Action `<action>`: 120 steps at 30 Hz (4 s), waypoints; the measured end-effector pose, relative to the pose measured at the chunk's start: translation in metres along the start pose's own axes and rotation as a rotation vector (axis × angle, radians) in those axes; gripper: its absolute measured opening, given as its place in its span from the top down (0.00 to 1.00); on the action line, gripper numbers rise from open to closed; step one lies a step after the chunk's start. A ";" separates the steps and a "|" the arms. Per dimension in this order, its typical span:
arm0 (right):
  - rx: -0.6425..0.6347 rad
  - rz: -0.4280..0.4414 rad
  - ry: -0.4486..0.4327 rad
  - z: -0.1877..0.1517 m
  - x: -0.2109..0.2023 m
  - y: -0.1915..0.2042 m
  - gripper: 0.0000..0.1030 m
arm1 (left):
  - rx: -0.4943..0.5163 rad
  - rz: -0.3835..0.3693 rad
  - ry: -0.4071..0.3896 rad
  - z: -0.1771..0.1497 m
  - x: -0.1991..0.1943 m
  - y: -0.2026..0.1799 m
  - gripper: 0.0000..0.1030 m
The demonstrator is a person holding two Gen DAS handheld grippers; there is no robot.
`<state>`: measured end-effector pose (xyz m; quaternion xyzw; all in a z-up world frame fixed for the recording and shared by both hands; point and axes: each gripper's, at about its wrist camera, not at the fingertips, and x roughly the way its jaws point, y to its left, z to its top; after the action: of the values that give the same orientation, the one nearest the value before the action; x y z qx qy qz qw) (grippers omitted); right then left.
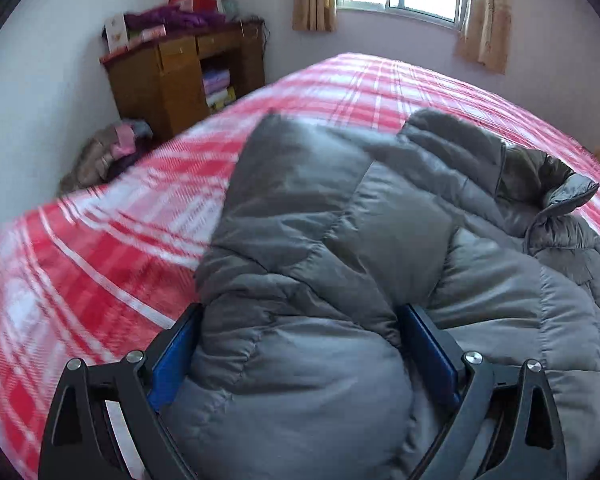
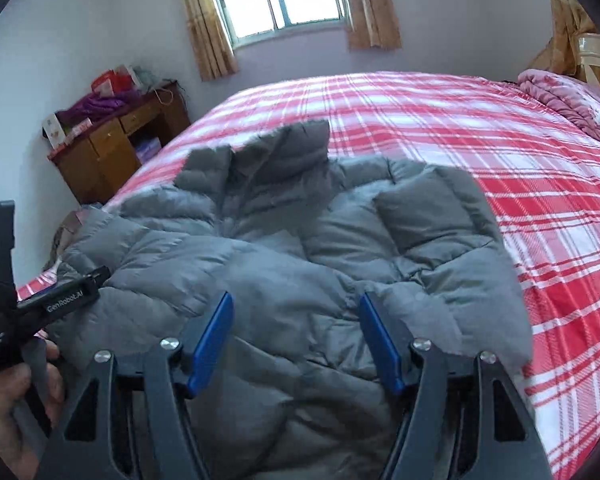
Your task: Fold large clothes
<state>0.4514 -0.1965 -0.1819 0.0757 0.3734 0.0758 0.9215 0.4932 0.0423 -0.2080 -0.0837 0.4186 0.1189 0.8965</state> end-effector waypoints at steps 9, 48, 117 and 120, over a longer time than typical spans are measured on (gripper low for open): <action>-0.036 -0.029 0.040 -0.012 0.024 0.002 0.33 | 0.000 0.040 0.034 0.000 0.010 -0.005 0.01; -0.034 -0.096 0.111 0.036 0.072 0.040 0.44 | 0.021 0.111 0.057 0.058 0.043 -0.012 0.01; -0.066 -0.068 0.120 0.185 0.126 -0.041 0.11 | 0.091 -0.076 0.160 0.217 0.118 -0.122 0.01; -0.091 -0.060 0.132 0.190 0.136 -0.037 0.11 | 0.136 -0.073 0.168 0.210 0.128 -0.132 0.01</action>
<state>0.6839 -0.2220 -0.1462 0.0175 0.4315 0.0695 0.8993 0.7630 -0.0138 -0.1664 -0.0477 0.4958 0.0501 0.8657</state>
